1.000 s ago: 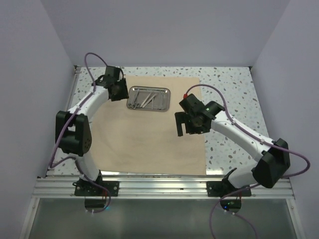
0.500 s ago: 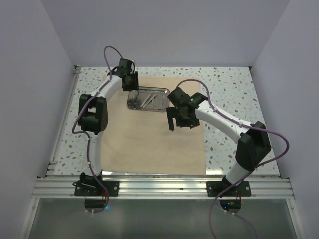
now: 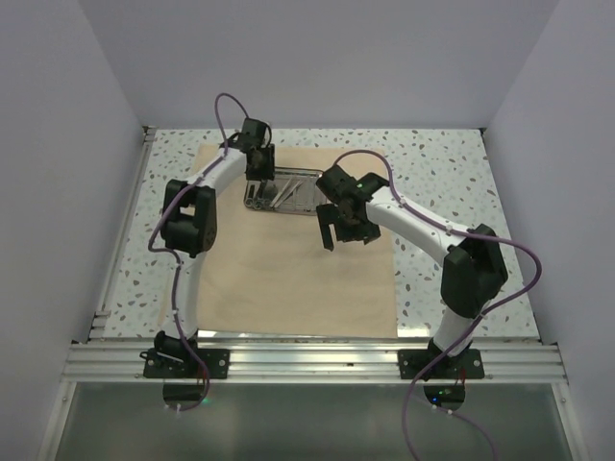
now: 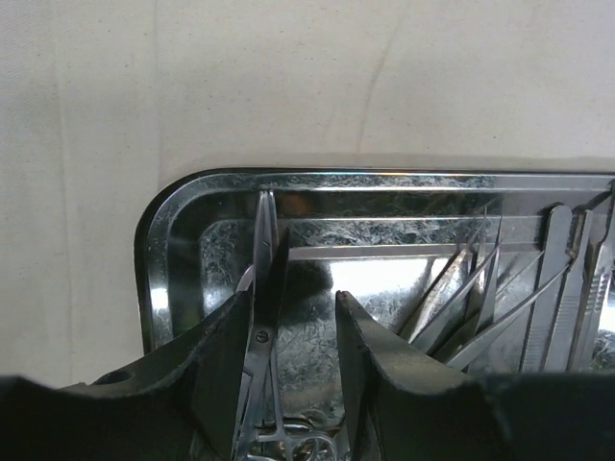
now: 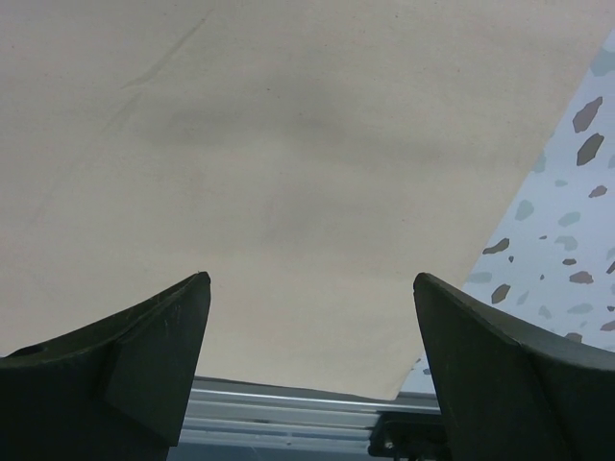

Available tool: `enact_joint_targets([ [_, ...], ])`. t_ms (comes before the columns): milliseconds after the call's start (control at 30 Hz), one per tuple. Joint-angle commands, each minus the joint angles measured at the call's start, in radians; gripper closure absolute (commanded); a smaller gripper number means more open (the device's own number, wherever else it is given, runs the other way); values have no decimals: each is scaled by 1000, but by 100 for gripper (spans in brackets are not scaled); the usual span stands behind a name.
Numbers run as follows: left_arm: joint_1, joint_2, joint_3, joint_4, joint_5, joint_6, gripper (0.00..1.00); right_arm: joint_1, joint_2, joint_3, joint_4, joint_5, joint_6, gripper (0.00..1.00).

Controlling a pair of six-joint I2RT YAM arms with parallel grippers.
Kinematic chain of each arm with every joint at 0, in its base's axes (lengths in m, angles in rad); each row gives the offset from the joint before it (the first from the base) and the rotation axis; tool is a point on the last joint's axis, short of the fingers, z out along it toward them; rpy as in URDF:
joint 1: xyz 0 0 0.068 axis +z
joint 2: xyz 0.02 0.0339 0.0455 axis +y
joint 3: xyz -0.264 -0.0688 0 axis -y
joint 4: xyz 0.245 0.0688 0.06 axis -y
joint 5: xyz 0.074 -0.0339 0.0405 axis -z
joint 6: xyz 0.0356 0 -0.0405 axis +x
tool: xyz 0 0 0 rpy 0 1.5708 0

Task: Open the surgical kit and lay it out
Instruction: Pick up the medical item from the container.

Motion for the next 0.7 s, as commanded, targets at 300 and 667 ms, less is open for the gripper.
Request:
enact_joint_targets([
  [300,5,37,53,-13,-54,23,61,-23,17,52,-20,22,-60,11],
  [667,5,16,125,-54,-92,20,99,-29,34,48,-15,13,-70,13],
])
